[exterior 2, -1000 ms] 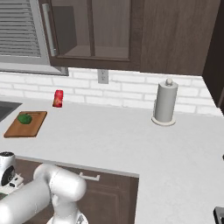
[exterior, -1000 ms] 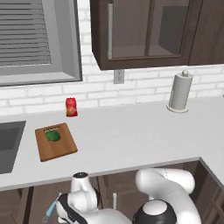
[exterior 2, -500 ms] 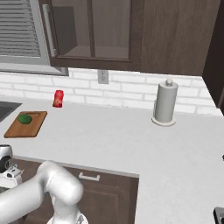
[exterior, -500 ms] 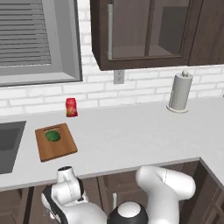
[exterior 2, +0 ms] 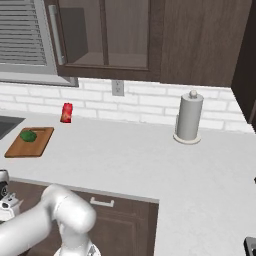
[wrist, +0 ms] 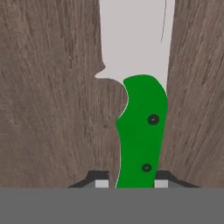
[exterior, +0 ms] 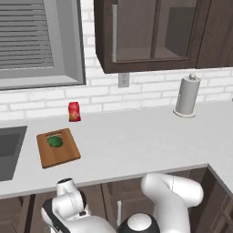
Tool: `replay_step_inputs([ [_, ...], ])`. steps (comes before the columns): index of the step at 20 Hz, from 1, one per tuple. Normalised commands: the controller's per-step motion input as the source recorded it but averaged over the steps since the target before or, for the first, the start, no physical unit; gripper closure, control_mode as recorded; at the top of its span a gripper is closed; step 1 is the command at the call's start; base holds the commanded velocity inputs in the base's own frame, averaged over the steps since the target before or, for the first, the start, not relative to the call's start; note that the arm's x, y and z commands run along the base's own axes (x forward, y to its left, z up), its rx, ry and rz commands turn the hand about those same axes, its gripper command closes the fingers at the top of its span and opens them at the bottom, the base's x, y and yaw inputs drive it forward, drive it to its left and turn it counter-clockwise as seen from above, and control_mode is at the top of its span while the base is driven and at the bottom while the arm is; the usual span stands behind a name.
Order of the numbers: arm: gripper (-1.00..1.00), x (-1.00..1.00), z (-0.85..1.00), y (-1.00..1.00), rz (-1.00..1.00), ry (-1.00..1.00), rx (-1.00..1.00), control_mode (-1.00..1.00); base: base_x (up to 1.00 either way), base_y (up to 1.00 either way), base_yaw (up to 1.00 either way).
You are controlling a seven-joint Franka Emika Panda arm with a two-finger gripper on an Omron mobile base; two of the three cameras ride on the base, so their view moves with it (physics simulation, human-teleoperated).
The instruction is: Place the appropriate cutting tool for cutting the broccoli skin on the cutting board.
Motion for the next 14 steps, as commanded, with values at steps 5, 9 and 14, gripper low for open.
replay_step_inputs([
  [5, 1.00, -0.61, 0.13, 0.06, -0.01, 0.00, 0.00, -1.00, 0.00, 0.00, 0.00],
  [9, 1.00, -0.37, 0.78, 0.00, -0.01, -0.07, 0.00, -1.00, 0.00, 0.00, 0.00],
  [14, 1.00, -0.46, 0.89, 0.00, -0.01, -0.11, 0.00, -1.00, 0.00, 0.00, 0.00],
])
